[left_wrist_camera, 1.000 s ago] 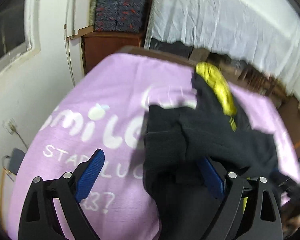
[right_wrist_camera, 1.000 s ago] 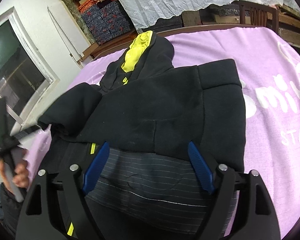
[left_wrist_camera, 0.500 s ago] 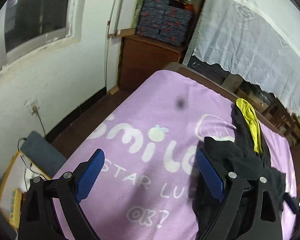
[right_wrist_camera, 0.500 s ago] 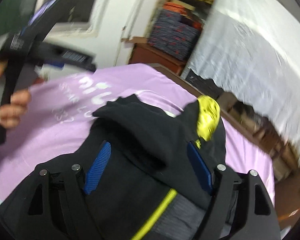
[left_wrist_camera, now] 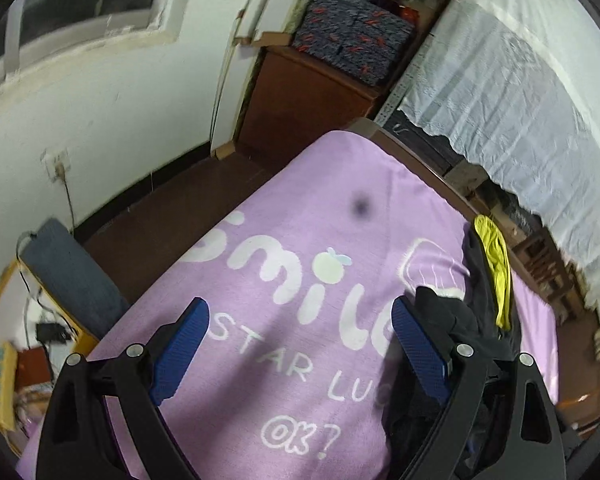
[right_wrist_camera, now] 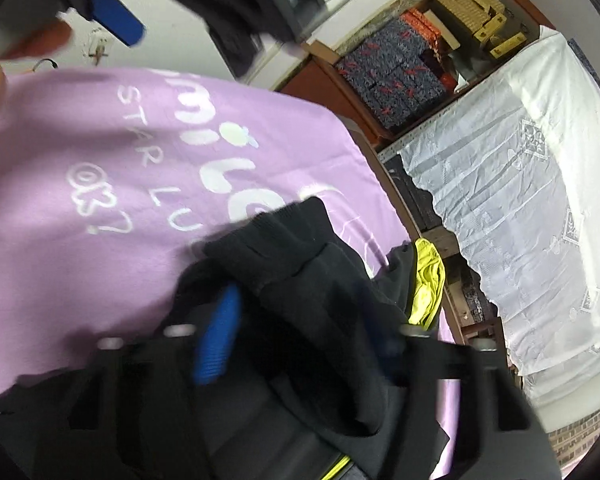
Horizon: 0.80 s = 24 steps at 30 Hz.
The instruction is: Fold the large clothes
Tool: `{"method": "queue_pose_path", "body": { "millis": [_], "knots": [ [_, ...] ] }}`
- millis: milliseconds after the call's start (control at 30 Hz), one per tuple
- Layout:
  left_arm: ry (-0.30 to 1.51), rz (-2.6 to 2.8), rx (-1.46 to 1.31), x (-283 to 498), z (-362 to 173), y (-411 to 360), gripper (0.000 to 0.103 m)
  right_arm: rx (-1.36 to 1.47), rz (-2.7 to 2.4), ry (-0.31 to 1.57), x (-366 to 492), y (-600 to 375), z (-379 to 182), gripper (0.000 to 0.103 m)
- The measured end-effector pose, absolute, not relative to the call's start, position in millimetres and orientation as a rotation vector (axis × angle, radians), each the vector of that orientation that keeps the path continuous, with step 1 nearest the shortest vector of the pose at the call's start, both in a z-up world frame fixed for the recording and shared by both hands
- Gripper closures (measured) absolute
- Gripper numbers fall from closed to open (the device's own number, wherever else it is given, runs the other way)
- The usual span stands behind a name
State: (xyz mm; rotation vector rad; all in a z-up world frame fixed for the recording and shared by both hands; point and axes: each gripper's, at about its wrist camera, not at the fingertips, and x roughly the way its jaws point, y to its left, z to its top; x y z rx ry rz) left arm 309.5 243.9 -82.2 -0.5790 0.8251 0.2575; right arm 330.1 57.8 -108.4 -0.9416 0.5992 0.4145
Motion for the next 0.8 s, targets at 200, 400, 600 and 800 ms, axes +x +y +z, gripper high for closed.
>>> {"method": "queue_pose_path", "body": {
  "millis": [200,400,600,800],
  "knots": [
    [0.835,0.219,-0.657,309,-90,251,0.01,-0.741,0.452,0.642,338,28,-79,0.083],
    [0.853,0.219,-0.483,315,-87,211,0.01,-0.324,0.394,0.699,357,-70,-31,0.085],
    [0.885,0.184,-0.269,325,-94,155,0.01,0.13,0.253,0.793,376,-208,-46,0.084],
    [0.927,0.144,-0.107,332,-110,114,0.01,0.55,0.292,0.91,377,-289,-115,0.053]
  ]
}}
